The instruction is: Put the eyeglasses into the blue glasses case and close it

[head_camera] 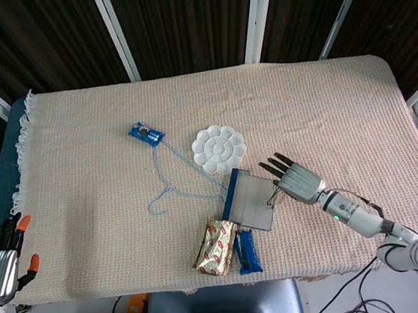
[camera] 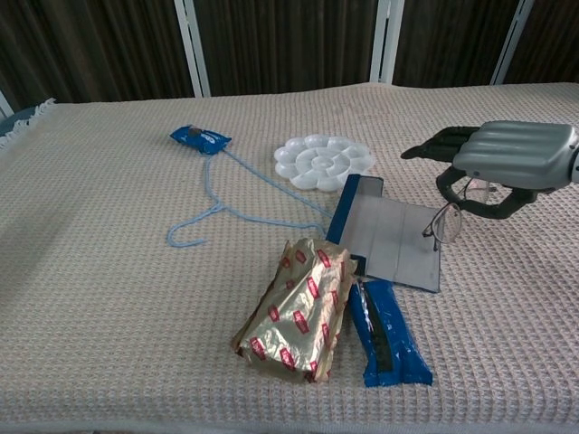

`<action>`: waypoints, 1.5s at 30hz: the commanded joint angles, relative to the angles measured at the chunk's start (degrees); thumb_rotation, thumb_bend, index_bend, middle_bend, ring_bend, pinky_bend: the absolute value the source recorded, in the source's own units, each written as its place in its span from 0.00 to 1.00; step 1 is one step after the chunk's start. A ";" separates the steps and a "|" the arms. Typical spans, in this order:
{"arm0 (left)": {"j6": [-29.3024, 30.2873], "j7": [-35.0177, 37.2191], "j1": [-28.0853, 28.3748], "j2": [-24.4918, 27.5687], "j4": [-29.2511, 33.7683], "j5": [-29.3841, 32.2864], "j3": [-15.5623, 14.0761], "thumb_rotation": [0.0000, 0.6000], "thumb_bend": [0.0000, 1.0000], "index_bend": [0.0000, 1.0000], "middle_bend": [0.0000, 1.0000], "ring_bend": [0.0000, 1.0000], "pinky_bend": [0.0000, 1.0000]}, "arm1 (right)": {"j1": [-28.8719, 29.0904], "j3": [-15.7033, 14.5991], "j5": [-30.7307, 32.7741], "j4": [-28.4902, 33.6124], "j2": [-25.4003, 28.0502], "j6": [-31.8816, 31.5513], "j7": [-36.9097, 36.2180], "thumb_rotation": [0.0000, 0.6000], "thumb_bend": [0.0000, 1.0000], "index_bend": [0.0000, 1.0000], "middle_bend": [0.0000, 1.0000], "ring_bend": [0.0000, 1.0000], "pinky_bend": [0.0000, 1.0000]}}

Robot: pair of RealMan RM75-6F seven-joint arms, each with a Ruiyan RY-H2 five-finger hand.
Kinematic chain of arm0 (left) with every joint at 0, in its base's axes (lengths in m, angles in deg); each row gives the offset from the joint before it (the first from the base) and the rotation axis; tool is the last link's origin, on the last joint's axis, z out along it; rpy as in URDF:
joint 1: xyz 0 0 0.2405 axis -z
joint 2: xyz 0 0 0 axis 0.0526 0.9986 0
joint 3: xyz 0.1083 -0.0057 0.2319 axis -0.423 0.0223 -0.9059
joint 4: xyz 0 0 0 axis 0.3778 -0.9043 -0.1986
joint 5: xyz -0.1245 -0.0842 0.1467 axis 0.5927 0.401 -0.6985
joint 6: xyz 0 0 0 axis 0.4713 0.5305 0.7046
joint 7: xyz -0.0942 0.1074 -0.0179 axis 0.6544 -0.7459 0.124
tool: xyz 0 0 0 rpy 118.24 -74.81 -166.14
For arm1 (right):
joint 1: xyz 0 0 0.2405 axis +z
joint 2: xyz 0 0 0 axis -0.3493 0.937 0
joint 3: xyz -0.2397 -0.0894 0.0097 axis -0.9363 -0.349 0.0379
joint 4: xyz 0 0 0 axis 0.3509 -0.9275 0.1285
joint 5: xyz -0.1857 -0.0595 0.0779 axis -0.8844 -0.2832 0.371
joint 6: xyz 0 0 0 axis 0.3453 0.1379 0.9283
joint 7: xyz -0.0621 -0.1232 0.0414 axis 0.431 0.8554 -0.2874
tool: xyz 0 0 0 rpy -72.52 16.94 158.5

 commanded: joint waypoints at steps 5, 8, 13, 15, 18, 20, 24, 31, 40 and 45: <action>0.11 0.49 -0.06 0.20 -0.08 -0.13 -0.03 1.00 0.43 0.00 0.00 0.00 0.13 | 2.31 0.86 -0.79 3.77 -0.74 1.76 2.89 1.00 0.65 0.70 0.00 0.00 0.00; 0.02 1.04 -0.07 0.41 -0.16 -0.04 -0.01 1.00 0.43 0.00 0.00 0.00 0.13 | 3.02 1.33 -0.47 4.36 -1.68 2.76 3.76 1.00 0.65 0.70 0.00 0.00 0.00; 0.02 1.55 -0.08 0.57 -0.23 -0.24 -0.08 1.00 0.43 0.00 0.00 0.00 0.13 | 4.36 2.09 -0.28 4.08 -3.58 4.19 5.71 1.00 0.65 0.69 0.00 0.00 0.00; -0.05 1.65 -0.05 0.60 -0.29 -0.32 -0.14 1.00 0.43 0.00 0.00 0.00 0.14 | 4.73 2.53 0.02 3.95 -4.28 4.51 6.17 1.00 0.65 0.69 0.00 0.00 0.00; -0.21 1.70 0.02 0.60 -0.33 -0.30 -0.15 1.00 0.43 0.00 0.00 0.00 0.14 | 5.29 3.29 1.02 4.05 -5.27 5.57 7.01 1.00 0.65 0.69 0.00 0.00 0.00; -0.31 1.73 0.07 0.63 -0.33 -0.36 -0.19 1.00 0.43 0.00 0.00 0.00 0.14 | 5.74 3.61 1.37 3.97 -5.76 6.21 7.89 1.00 0.65 0.69 0.00 0.00 0.00; -0.47 1.65 0.13 0.69 -0.31 -0.50 -0.32 1.00 0.43 0.00 0.00 0.01 0.14 | 6.18 3.84 2.04 3.91 -6.49 7.17 8.71 1.00 0.65 0.66 0.00 0.00 0.00; -0.41 2.11 0.12 0.88 -0.17 -0.79 -0.43 1.00 0.43 0.00 0.00 0.01 0.14 | 6.30 3.91 2.13 3.47 -7.29 6.41 8.76 1.00 0.61 0.55 0.00 0.00 0.00; 0.09 2.63 -0.09 1.05 -0.14 -1.06 -0.47 1.00 0.43 0.00 0.00 0.01 0.14 | 5.50 3.77 1.26 3.31 -7.46 2.77 9.24 1.00 0.31 0.45 0.00 0.00 0.00; 0.02 2.81 -0.12 1.12 -0.05 -1.14 -0.58 1.00 0.43 0.00 0.00 0.01 0.14 | 3.83 3.21 0.19 3.55 -6.26 -1.33 8.86 1.00 0.21 0.43 0.00 0.00 0.00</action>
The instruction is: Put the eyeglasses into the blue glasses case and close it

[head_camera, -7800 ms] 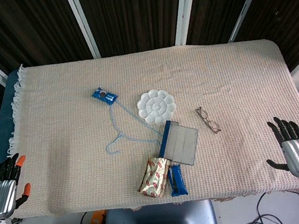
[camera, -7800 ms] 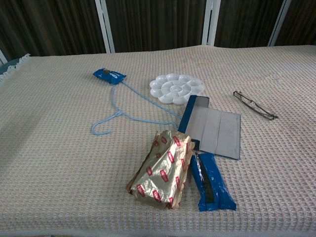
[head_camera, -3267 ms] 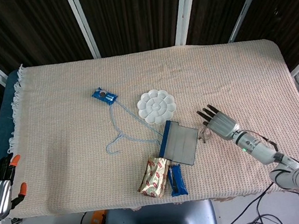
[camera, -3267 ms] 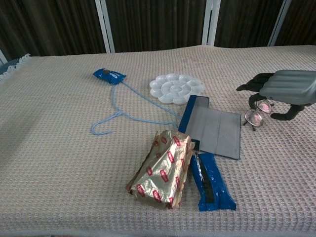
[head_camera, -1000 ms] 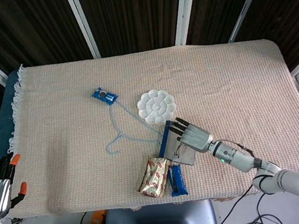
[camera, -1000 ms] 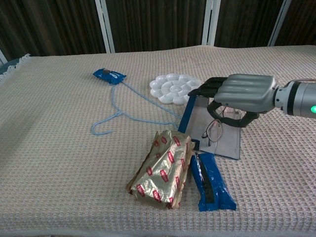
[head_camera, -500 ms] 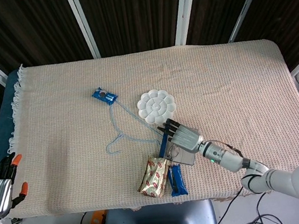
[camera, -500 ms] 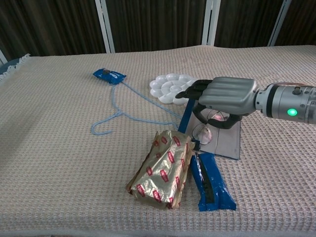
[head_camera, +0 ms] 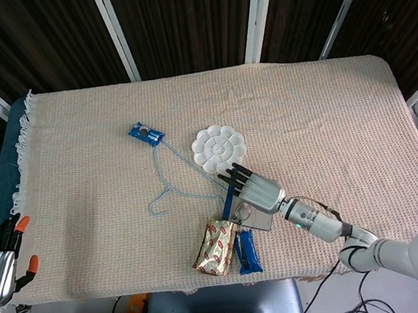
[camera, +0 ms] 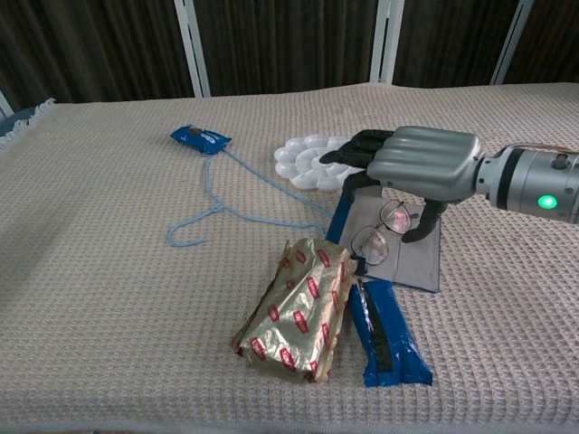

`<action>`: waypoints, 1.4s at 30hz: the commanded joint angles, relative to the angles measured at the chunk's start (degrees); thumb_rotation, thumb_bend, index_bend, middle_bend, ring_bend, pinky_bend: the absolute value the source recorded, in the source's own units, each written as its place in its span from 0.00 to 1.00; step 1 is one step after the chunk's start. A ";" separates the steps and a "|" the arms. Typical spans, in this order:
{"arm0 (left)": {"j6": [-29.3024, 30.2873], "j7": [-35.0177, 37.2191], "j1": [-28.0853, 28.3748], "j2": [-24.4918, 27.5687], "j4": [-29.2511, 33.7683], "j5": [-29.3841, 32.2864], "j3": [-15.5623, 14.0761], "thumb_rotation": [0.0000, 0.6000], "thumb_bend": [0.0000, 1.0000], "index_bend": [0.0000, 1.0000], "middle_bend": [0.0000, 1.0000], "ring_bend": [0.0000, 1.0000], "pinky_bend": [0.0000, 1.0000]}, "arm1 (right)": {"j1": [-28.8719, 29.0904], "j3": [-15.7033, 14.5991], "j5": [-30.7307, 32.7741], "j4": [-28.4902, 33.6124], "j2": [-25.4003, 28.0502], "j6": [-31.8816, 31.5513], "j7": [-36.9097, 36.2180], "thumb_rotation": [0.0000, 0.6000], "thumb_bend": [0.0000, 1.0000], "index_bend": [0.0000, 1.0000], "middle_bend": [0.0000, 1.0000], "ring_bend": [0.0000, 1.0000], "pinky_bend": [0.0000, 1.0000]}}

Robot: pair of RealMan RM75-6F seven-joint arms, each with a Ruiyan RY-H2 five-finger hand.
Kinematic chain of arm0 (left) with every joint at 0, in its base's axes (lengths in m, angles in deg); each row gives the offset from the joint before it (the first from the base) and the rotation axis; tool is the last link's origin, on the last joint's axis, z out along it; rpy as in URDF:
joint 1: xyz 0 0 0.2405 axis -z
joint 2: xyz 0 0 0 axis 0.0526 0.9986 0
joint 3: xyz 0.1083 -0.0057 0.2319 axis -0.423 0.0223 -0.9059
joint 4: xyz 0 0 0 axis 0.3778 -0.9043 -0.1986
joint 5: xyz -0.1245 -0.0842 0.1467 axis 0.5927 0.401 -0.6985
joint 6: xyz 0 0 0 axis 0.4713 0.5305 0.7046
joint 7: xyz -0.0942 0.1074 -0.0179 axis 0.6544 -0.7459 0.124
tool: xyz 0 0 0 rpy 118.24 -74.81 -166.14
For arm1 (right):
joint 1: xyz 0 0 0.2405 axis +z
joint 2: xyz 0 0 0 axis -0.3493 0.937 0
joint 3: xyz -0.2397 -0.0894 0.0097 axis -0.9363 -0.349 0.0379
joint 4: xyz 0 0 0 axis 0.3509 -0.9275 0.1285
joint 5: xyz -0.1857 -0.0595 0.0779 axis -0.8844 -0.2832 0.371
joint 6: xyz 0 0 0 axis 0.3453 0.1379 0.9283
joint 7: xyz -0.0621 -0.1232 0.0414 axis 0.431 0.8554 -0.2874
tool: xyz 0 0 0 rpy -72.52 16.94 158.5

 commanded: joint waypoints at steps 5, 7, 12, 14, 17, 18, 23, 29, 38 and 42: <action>-0.30 -0.18 0.13 0.03 0.21 0.03 -0.05 1.00 0.43 0.00 0.00 0.01 0.14 | -1.64 0.33 -0.19 -2.69 -0.56 -3.53 -0.66 1.00 0.21 0.40 0.00 0.00 0.00; -0.36 -0.19 0.17 0.00 0.18 0.12 0.01 1.00 0.43 0.00 0.00 0.01 0.14 | -1.44 0.72 0.32 -3.56 -1.20 -3.06 -0.82 1.00 0.20 0.36 0.00 0.00 0.00; -0.71 -0.13 0.33 -0.03 0.03 0.41 0.10 1.00 0.43 0.00 0.00 0.01 0.14 | -0.73 1.11 0.71 -4.58 -2.22 -2.06 -1.12 1.00 0.19 0.32 0.00 0.00 0.00; -0.82 -0.17 0.38 -0.02 0.01 0.44 0.10 1.00 0.43 0.00 0.00 0.01 0.14 | -0.60 1.18 0.71 -4.91 -2.57 -2.07 -0.97 1.00 0.19 0.32 0.00 0.00 0.00; -0.87 -0.23 0.39 0.01 0.08 0.43 0.06 1.00 0.43 0.00 0.00 0.01 0.14 | -0.43 1.29 0.84 -5.34 -3.09 -1.90 -0.81 1.00 0.19 0.32 0.00 0.00 0.00; -0.87 -0.23 0.40 0.02 0.10 0.42 0.05 1.00 0.43 0.00 0.00 0.01 0.14 | -0.33 1.35 0.88 -5.50 -3.32 -1.82 -0.73 1.00 0.19 0.32 0.00 0.00 0.00; -0.78 -0.08 0.36 0.10 0.12 0.36 0.04 1.00 0.43 0.00 0.00 0.01 0.14 | 0.28 1.66 1.25 -6.25 -4.60 -1.03 -1.10 1.00 0.18 0.32 0.00 0.00 0.00; -0.75 0.27 0.38 0.23 0.07 0.05 -0.07 1.00 0.43 0.00 0.00 0.01 0.14 | 1.27 2.31 1.54 -7.53 -6.70 -0.60 -1.47 1.00 0.18 0.32 0.00 0.00 0.00; -0.71 0.80 0.35 0.41 -0.05 -0.32 -0.26 1.00 0.43 0.00 0.00 0.01 0.14 | 3.15 3.73 3.00 -9.88 -9.07 1.64 -0.13 1.00 0.18 0.33 0.00 0.00 0.00; -0.50 1.19 0.27 0.52 -0.13 -0.56 -0.34 1.00 0.43 0.00 0.00 0.01 0.14 | 4.14 4.35 3.44 -10.75 -10.27 2.28 0.18 1.00 0.18 0.33 0.00 0.00 0.00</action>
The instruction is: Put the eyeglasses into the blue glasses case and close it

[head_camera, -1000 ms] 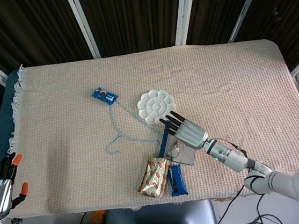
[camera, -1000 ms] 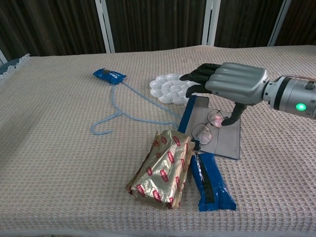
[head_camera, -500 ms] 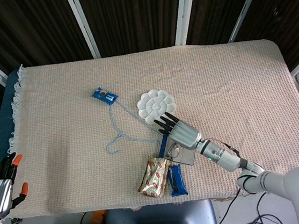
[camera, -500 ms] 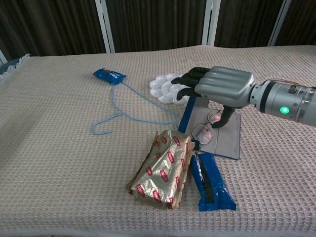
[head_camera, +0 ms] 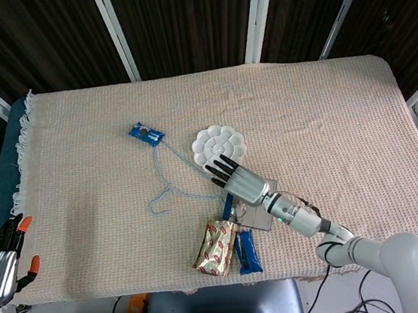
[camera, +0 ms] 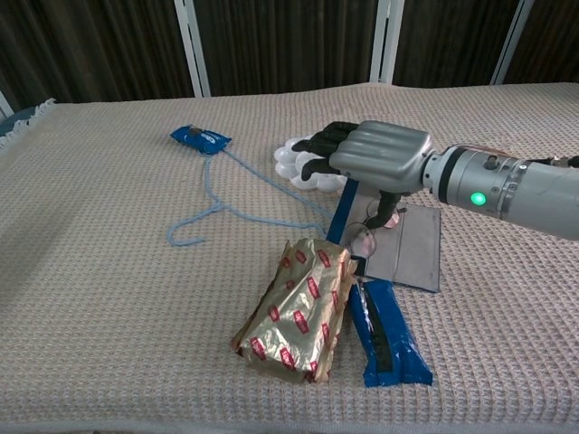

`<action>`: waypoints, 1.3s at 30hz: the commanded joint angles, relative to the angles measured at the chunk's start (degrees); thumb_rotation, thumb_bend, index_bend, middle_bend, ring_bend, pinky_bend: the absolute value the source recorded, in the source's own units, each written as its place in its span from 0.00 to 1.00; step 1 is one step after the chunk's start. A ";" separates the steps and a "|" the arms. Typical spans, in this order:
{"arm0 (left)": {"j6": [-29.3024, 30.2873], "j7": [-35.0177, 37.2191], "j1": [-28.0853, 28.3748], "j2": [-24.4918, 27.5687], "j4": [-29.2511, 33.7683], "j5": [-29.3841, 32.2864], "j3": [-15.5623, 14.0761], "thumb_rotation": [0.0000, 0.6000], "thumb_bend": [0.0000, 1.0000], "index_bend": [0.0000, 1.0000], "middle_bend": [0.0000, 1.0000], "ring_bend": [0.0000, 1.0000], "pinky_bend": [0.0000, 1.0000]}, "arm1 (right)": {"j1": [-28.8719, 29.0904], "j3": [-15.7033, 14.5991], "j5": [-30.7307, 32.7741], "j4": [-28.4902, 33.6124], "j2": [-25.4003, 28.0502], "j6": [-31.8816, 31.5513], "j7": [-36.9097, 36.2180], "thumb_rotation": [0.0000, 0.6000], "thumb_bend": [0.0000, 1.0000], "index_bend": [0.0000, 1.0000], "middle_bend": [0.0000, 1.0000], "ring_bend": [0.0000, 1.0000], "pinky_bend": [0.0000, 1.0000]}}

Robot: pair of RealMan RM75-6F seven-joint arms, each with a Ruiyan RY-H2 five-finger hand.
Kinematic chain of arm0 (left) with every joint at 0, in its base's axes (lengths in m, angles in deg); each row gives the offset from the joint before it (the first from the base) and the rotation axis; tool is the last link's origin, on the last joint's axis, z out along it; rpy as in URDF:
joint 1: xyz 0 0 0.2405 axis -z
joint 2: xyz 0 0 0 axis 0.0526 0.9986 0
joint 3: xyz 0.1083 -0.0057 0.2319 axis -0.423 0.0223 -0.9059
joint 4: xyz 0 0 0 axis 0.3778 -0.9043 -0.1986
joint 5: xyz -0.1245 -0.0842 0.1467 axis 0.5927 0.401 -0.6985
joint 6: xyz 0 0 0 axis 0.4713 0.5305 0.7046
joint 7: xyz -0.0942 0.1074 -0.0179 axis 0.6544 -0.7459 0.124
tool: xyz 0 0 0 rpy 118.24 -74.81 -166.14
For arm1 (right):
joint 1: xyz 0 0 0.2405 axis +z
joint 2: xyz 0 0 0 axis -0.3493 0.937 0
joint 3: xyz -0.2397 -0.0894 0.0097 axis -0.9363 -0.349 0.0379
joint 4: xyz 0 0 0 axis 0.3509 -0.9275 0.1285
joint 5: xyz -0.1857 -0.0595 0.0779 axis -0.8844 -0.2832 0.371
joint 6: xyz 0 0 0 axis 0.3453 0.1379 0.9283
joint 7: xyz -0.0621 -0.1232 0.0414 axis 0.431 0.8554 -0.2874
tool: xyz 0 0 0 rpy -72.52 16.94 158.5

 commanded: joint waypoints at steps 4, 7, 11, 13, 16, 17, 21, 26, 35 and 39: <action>0.05 0.36 -0.06 0.14 -0.11 -0.04 -0.05 1.00 0.43 0.00 0.00 0.01 0.14 | 1.18 0.63 0.34 -1.02 -1.57 0.37 0.04 1.00 0.18 0.33 0.00 0.00 0.00; 0.09 0.51 -0.08 0.17 -0.12 -0.06 -0.05 1.00 0.43 0.00 0.00 0.01 0.15 | 1.45 0.68 0.32 -1.33 -1.98 0.31 0.03 1.00 0.18 0.33 0.00 0.00 0.00; 0.18 0.72 -0.13 0.26 -0.15 -0.11 -0.06 1.00 0.43 0.00 0.00 0.01 0.15 | 1.73 0.71 0.14 -1.66 -2.40 -0.03 0.05 1.00 0.18 0.33 0.00 0.00 0.00; 0.26 0.91 -0.18 0.32 -0.20 -0.18 -0.08 1.00 0.43 0.00 0.00 0.01 0.14 | 1.89 0.64 -0.07 -2.14 -2.77 -0.43 -0.02 1.00 0.18 0.33 0.00 0.00 0.00; 0.29 1.11 -0.19 0.37 -0.24 -0.29 -0.12 1.00 0.43 0.00 0.00 0.01 0.15 | 2.13 0.48 -0.42 -2.97 -3.36 -1.17 -0.84 1.00 0.18 0.33 0.00 0.00 0.00; 0.26 1.15 -0.18 0.40 -0.24 -0.27 -0.12 1.00 0.43 0.00 0.00 0.01 0.15 | 2.36 0.37 -1.14 -3.53 -3.75 -2.31 -0.94 1.00 0.18 0.33 0.00 0.00 0.00; 0.23 1.17 -0.15 0.41 -0.23 -0.27 -0.10 1.00 0.43 0.00 0.00 0.01 0.15 | 2.64 -0.22 -2.44 -6.38 -5.09 -4.48 -2.42 1.00 0.18 0.33 0.00 0.00 0.00; 0.10 0.99 -0.08 0.38 -0.18 -0.33 -0.14 1.00 0.43 0.00 0.00 0.01 0.15 | 3.01 -0.77 -2.98 -8.90 -6.22 -5.18 -4.02 1.00 0.18 0.33 0.00 0.00 0.00; -0.05 0.62 0.05 0.28 -0.07 -0.34 -0.13 1.00 0.43 0.00 0.00 0.01 0.15 | 2.74 -1.45 -2.70 -8.90 -5.76 -5.07 -4.48 1.00 0.18 0.33 0.00 0.00 0.00; -0.08 0.45 0.10 0.22 0.01 -0.28 -0.07 1.00 0.43 0.00 0.00 0.01 0.15 | 2.60 -1.68 -2.43 -8.29 -5.16 -4.56 -4.17 1.00 0.18 0.33 0.00 0.00 0.00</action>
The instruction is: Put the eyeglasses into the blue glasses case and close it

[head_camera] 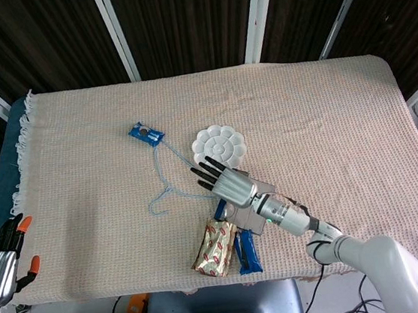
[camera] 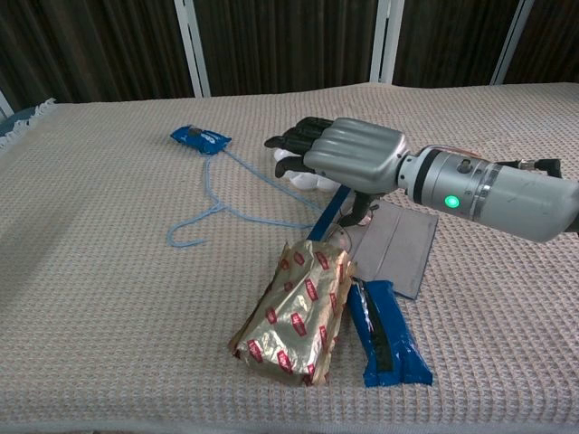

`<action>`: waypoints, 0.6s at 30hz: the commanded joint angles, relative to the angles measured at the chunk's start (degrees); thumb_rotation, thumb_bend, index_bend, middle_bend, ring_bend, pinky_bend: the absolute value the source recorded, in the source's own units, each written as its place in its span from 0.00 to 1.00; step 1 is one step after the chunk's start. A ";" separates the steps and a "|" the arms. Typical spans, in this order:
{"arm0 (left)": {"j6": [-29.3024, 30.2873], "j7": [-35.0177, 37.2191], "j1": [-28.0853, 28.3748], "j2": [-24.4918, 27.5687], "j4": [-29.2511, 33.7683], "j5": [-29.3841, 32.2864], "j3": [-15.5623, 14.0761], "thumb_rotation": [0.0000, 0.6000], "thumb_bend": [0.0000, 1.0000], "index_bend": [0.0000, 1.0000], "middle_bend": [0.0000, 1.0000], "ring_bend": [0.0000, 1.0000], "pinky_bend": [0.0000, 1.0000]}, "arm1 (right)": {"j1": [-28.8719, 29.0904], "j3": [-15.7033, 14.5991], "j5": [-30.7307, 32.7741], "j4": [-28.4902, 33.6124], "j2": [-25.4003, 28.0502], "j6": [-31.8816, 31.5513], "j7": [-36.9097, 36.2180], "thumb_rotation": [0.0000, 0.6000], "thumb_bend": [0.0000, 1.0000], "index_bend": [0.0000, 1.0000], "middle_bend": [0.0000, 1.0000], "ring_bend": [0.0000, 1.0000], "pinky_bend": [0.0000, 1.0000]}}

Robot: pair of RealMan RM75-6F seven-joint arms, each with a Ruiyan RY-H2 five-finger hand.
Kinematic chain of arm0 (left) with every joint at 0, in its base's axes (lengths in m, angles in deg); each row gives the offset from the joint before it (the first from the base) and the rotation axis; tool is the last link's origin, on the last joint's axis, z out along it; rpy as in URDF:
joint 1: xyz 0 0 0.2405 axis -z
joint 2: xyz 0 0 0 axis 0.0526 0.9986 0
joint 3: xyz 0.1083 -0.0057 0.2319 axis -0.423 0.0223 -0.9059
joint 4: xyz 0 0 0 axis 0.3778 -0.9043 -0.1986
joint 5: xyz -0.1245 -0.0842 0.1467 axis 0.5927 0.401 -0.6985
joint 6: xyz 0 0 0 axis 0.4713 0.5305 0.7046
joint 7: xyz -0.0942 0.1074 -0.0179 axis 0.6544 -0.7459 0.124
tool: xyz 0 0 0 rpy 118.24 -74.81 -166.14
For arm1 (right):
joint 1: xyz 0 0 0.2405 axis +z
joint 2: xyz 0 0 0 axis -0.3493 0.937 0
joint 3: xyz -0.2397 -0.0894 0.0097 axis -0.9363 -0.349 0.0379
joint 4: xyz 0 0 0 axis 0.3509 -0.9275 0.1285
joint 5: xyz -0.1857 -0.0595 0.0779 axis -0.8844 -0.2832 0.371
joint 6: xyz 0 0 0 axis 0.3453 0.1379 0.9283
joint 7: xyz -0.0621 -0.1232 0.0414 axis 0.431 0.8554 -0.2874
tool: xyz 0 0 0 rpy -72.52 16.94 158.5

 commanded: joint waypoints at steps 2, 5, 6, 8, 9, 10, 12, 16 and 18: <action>-0.09 -0.12 0.06 -0.04 0.06 0.09 0.03 1.00 0.43 0.00 0.00 0.01 0.15 | -0.14 -0.21 0.27 0.42 0.37 0.53 0.49 1.00 0.18 0.32 0.00 0.00 0.00; -0.23 -0.27 0.12 -0.09 0.06 0.17 0.04 1.00 0.43 0.00 0.00 0.01 0.15 | -0.17 -0.24 0.47 0.60 0.50 0.80 0.77 1.00 0.18 0.32 0.00 0.00 0.00; -0.25 -0.29 0.13 -0.09 0.08 0.18 0.04 1.00 0.43 0.00 0.00 0.01 0.15 | -0.16 -0.21 0.52 0.69 0.54 0.76 0.71 1.00 0.18 0.31 0.00 0.00 0.00; -0.22 -0.27 0.14 -0.08 0.09 0.17 0.06 1.00 0.43 0.00 0.00 0.01 0.15 | -0.22 -0.13 0.54 1.01 0.81 0.34 0.46 1.00 0.18 0.31 0.00 0.00 0.00; -0.18 -0.27 0.13 -0.08 0.07 0.17 0.08 1.00 0.43 0.00 0.00 0.01 0.15 | -0.29 -0.13 0.51 1.24 1.01 0.10 0.32 1.00 0.18 0.31 0.00 0.00 0.00; -0.16 -0.27 0.13 -0.09 0.05 0.16 0.08 1.00 0.43 0.00 0.00 0.01 0.15 | -0.41 -0.16 0.47 1.59 1.30 -0.22 0.13 1.00 0.18 0.31 0.00 0.00 0.00; -0.14 -0.23 0.13 -0.10 0.01 0.13 0.07 1.00 0.43 0.00 0.00 0.01 0.15 | -1.02 -0.43 0.36 3.12 2.47 -1.13 -0.49 1.00 0.18 0.31 0.00 0.00 0.00; -0.07 -0.36 0.10 -0.15 0.06 0.12 0.06 1.00 0.43 0.00 0.00 0.01 0.15 | -2.87 -1.70 -0.38 7.33 5.84 -3.38 -1.06 1.00 0.18 0.30 0.00 0.00 0.00; 0.12 -0.47 0.01 -0.16 0.16 -0.02 -0.01 1.00 0.43 0.00 0.00 0.01 0.15 | -4.28 -2.83 -1.03 9.89 8.06 -4.89 -1.41 1.00 0.18 0.31 0.00 0.00 0.00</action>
